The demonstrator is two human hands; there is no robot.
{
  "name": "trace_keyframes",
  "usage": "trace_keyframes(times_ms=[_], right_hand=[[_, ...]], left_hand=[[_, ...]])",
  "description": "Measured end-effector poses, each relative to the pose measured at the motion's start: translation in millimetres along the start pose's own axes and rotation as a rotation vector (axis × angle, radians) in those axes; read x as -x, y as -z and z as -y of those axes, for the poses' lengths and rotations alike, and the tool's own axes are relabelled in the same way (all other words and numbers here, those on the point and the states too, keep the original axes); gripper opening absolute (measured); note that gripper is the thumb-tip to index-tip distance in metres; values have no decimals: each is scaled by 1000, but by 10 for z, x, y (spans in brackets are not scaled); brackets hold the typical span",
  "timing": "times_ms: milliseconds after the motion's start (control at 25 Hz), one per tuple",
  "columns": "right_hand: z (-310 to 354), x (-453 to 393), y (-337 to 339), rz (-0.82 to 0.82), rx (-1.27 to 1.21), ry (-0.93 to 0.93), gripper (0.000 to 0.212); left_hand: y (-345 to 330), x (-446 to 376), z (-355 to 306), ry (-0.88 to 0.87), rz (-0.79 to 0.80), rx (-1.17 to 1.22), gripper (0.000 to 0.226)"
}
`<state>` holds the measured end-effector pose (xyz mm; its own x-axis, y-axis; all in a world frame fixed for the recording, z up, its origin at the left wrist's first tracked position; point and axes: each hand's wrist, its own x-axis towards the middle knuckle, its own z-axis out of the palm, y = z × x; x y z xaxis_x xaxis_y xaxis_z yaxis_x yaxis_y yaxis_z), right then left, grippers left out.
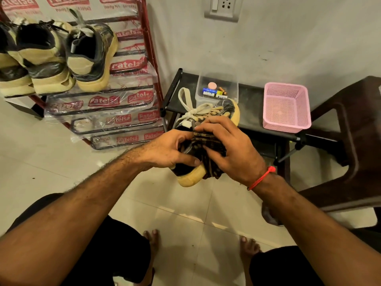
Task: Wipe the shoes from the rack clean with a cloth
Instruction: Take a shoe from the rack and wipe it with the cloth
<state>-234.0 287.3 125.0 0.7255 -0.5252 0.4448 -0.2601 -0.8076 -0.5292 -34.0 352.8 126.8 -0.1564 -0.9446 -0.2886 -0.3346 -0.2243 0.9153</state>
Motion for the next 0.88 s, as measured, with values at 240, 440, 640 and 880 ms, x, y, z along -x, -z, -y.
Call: trace_keyframes(times_ms=[240, 440, 640, 880], right_hand=[[-335, -67, 300, -253, 65, -236, 36], [122, 4, 90, -81, -45, 27, 39], [37, -32, 71, -179, -169, -121, 34], [-18, -20, 190, -271, -195, -89, 37]], left_hand=[[-80, 28, -123, -62, -68, 66, 38], [-95, 35, -160, -34, -36, 263, 41], [-140, 34, -150, 32, -9, 428, 52], [-182, 68, -339, -68, -67, 860, 52]])
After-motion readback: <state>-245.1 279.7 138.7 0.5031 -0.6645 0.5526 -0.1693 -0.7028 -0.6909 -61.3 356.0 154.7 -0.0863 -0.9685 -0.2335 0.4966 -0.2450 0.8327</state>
